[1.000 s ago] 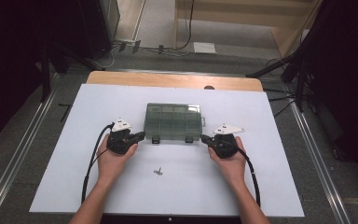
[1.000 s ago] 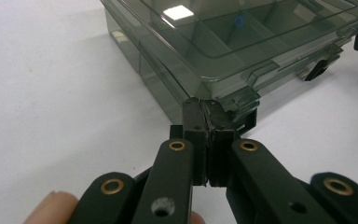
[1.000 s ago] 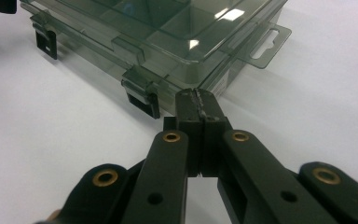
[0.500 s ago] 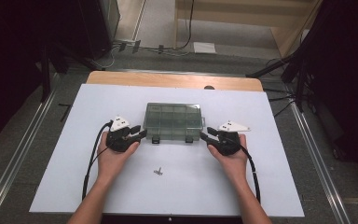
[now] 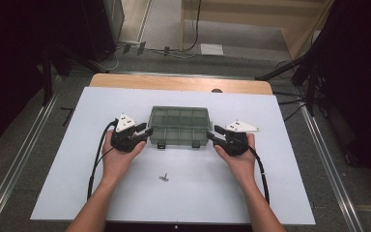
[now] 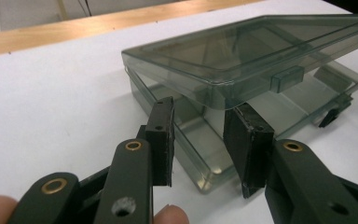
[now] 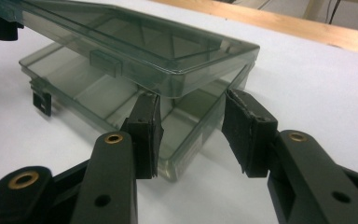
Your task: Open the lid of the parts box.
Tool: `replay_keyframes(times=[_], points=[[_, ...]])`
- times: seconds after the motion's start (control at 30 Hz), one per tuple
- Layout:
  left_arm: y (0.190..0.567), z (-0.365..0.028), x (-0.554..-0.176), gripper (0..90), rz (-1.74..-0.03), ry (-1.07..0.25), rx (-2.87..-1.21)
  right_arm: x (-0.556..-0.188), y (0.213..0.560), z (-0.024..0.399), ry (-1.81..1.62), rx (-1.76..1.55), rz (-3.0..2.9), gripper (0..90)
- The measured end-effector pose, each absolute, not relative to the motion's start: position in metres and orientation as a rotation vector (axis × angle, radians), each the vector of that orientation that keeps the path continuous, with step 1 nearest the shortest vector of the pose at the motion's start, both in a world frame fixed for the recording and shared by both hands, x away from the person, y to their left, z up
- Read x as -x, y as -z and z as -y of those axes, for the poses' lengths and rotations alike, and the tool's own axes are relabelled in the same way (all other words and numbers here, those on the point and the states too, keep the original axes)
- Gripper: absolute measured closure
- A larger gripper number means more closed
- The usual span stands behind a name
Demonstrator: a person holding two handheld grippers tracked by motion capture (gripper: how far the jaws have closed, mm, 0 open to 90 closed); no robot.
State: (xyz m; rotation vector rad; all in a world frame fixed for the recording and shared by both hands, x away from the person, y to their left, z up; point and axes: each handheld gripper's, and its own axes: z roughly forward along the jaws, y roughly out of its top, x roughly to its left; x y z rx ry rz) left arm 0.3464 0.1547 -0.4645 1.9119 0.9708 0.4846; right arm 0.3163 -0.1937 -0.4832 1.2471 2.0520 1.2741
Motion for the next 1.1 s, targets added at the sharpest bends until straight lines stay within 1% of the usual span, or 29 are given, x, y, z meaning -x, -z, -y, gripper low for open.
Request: replay_keyframes(times=[0.77, 0.8, 0.97, 1.0, 1.1], points=[[0.443, -0.147, -0.373, 64.4, -0.937, -0.527, -1.894, -0.347, 0.460, 0.188, -1.297, -1.210, -2.014, 63.4], [0.443, -0.146, -0.373, 68.7, -0.939, -0.528, -1.891, -0.348, 0.460, 0.188, -1.297, -1.212, -2.014, 63.9], [0.439, -0.144, -0.378, 69.1, -0.934, -0.552, -1.895, -0.354, 0.459, 0.188, -1.301, -1.220, -1.995, 66.4], [0.438, -0.144, -0.379, 71.7, -0.933, -0.560, -1.893, -0.355, 0.458, 0.188, -1.299, -1.225, -1.994, 67.1], [0.436, -0.144, -0.382, 73.1, -0.928, -0.579, -1.895, -0.358, 0.458, 0.188, -1.304, -1.228, -1.977, 68.9]])
